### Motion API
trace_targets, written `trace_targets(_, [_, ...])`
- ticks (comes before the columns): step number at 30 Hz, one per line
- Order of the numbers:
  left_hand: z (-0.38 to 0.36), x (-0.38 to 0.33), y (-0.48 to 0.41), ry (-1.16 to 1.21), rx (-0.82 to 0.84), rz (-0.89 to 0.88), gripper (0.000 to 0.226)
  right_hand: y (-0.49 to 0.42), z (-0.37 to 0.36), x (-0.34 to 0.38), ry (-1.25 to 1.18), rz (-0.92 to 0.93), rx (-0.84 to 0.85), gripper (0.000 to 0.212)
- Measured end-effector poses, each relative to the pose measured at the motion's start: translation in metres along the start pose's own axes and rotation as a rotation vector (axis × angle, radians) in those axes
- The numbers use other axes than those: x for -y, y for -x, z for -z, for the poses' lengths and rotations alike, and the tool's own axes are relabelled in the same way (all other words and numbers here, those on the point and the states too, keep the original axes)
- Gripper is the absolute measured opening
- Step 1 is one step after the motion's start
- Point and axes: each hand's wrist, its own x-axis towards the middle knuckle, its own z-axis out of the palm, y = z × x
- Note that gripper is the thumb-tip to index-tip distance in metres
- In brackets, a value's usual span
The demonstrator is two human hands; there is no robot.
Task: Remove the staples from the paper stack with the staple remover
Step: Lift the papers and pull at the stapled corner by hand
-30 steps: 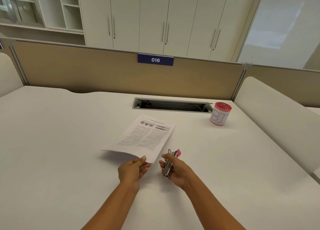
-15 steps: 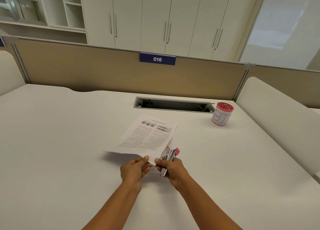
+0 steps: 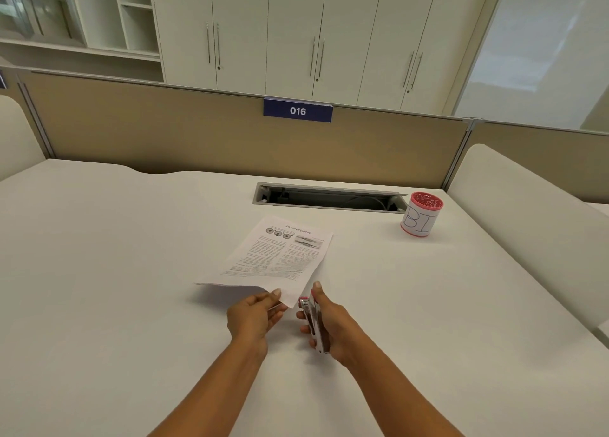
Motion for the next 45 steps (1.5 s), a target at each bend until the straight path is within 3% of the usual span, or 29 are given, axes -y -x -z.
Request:
trace_targets(17, [0.002,0.003,0.000,-0.106,0.031,-0.003,0.007,-0.009,-0.010,-0.001,-0.143,0.000,0.094,0.039])
trace_targets(45, [0.004,0.001,0.000,-0.181,0.041,-0.024,0.008,-0.016,-0.014,-0.006,-0.052,0.012,0.040,0.065])
